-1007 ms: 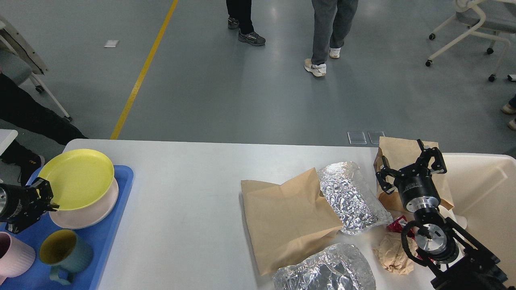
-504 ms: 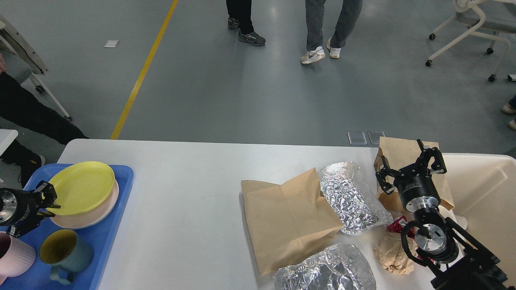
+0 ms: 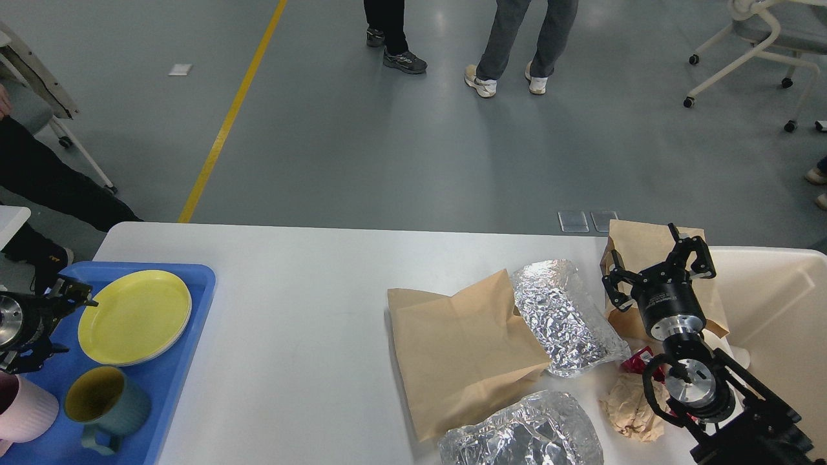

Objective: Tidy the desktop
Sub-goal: 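Open the left gripper and withdraw it above the tray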

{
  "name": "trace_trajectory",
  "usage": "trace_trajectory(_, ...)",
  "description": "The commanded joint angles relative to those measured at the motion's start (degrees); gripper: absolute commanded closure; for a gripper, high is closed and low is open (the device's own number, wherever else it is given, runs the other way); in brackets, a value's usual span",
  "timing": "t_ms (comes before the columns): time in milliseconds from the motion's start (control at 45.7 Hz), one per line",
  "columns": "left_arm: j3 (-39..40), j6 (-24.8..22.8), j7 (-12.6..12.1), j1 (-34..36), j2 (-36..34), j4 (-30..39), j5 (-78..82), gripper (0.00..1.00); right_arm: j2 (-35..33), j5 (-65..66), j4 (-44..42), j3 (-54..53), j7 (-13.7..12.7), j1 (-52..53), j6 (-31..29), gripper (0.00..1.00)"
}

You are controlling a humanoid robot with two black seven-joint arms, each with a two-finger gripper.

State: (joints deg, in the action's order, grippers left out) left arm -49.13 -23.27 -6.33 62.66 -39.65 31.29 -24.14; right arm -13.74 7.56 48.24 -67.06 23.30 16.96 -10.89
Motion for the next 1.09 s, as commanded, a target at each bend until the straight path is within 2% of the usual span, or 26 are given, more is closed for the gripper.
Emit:
trace_trajectory(0,1.1,-1.0,0.2,4.9,-0.9,0.0,0.2,0.04,0.0,0.0,0.0,0.0,0.0,0.0,0.0,0.0)
trace_trajectory(153,10.0,-0.6,1.8,6.0,-2.8,-0.9,0.3,0.04,-0.1,0.0,0.0,0.0,-0.1,0.0,0.0,0.0)
trace_trajectory(263,21.4,-0.6,5.6,3.4,-2.9,-0.9,0.4,0.04,-0.1,0.0,0.0,0.0,0.0,0.0,0.0,0.0)
trace_trajectory(372,36.0,-1.3,11.4,-1.3,-2.6,-0.9,0.3,0.04,-0.1,0.0,0.0,0.0,0.0,0.0,0.0,0.0)
trace_trajectory(482,54.5,-2.0,19.1,-7.1,-1.5,-0.9,0.2,0.04,-0.1,0.0,0.0,0.0,0.0,0.0,0.0,0.0)
trace_trajectory(569,68.7,-3.3,25.7,-11.8,2.7,-0.9,0.3,0.04,0.0,0.0,0.0,0.0,-0.1,0.0,0.1,0.0)
trace_trajectory(591,71.2,-3.5,26.6,-12.9,4.0,-0.9,0.5,0.04,0.0,0.0,0.0,0.0,-0.1,0.0,0.0,0.0)
trace_trajectory(701,75.7,-4.7,30.0,-14.6,9.3,0.3,5.0,0.04,0.0,0.0,0.0,0.0,0.0,0.0,0.0,0.0)
trace_trajectory(766,76.9,-4.4,33.2,-15.8,11.3,2.5,6.0,0.04,0.0,0.0,0.0,0.0,0.0,0.0,0.0,0.0)
trace_trajectory(854,81.7,-1.9,33.8,-21.5,11.2,11.4,6.2,0.04,-0.1,0.0,0.0,0.0,0.0,0.0,0.1,0.0)
trace_trajectory(964,91.2,8.2,33.6,-30.0,9.6,27.4,8.0,0.04,-0.1,0.0,0.0,0.0,0.0,0.0,0.1,0.0)
trace_trajectory(1007,95.0,10.9,33.5,-34.0,8.9,32.7,10.5,0.04,0.0,0.0,0.0,0.0,0.0,0.0,0.0,0.0)
trace_trajectory(1073,101.2,11.0,33.2,-38.8,9.6,35.9,16.8,0.04,0.0,0.0,0.0,0.0,0.0,0.0,0.1,0.0)
